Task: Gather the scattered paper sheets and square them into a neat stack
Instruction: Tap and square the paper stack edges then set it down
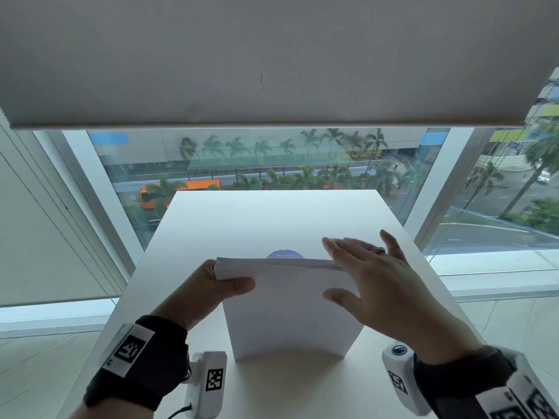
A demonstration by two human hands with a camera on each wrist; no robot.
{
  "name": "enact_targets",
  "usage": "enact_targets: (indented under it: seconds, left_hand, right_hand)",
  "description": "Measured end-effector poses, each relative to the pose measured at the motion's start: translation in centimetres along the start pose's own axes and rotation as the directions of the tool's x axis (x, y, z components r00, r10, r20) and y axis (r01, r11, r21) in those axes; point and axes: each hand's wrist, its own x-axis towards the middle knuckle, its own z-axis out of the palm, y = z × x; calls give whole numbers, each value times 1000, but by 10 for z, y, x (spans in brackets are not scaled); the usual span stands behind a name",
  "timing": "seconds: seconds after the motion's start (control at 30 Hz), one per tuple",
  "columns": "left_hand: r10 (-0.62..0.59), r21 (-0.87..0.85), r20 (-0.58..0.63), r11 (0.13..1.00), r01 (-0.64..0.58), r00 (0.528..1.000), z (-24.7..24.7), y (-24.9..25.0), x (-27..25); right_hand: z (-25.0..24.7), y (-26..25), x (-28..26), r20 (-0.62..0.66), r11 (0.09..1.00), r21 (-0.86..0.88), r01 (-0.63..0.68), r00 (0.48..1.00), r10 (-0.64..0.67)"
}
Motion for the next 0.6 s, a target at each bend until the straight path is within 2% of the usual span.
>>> enact_targets:
  seconds: [0.07,0.13,0.2,0.23,0.33,0.43,0.5,0.57,0.6]
  left_hand:
    - [-14,13,-3,1000,14,1000,0,-1,0]
    - [-23,21,-3,1000,23,1000,1,-2,0]
    - [-21,24,-3,999,21,1000,1,-6,0]
    - [-16,21,-10,1000,16,1000,2,-7,-1]
    - [-10,18,-18,1000,10,1000,4,-10,-3]
    - [3,21,-21,1000,-3,1000,5,-14,-4]
    - [9,38,-36,999,-7,999,6,-15,-4]
    - [11,54,-32,999,-9,999,5,-19,-5]
    - [2,58,-36,998,0,999,5,-21,-6]
  right_hand:
    - [-9,-8,4,21,999,-33,-21,1000,22]
    - [-16,-20,9,97,998,-48,48,994,-44]
    - [-16,-33,17,220,990,50,136,965,-143]
    - [-14,-37,20,230,985,78,157,958,-171]
    - [-19,-53,26,198,987,81,139,968,-153]
    - [-10,-64,38,120,953,133,273,950,-289]
    - [-12,-68,42,236,947,202,251,926,-296]
    - [-14,-71,47,117,927,244,285,940,-319]
    - [-14,-74,48,100,925,249,286,943,-318]
